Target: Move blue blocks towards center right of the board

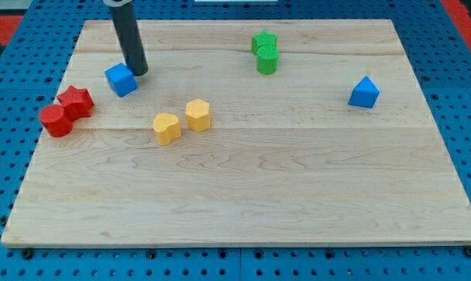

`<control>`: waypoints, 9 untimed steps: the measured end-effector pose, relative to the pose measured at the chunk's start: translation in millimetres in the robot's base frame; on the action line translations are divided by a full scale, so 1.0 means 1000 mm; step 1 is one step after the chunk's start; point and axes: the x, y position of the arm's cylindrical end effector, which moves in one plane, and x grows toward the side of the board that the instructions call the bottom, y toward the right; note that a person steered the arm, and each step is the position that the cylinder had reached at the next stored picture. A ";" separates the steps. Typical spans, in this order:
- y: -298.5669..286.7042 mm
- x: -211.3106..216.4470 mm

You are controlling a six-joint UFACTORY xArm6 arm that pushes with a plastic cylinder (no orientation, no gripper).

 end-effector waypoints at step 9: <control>0.177 0.065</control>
